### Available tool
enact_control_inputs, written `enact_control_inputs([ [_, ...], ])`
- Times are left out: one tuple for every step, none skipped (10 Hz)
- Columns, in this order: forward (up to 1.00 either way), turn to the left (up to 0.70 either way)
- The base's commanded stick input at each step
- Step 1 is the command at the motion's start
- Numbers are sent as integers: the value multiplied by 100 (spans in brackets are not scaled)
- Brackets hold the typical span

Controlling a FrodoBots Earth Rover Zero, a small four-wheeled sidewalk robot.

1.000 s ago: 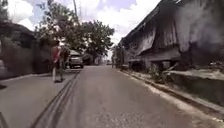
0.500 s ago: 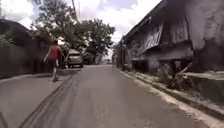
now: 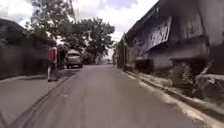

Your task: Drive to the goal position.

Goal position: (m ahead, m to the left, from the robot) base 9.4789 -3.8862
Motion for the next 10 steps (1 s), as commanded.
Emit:
enact_control_inputs([
  [100,0],
  [100,0],
  [100,0],
  [100,0],
  [100,0],
  [100,0],
  [100,0],
  [100,0],
  [100,0],
  [100,0],
])
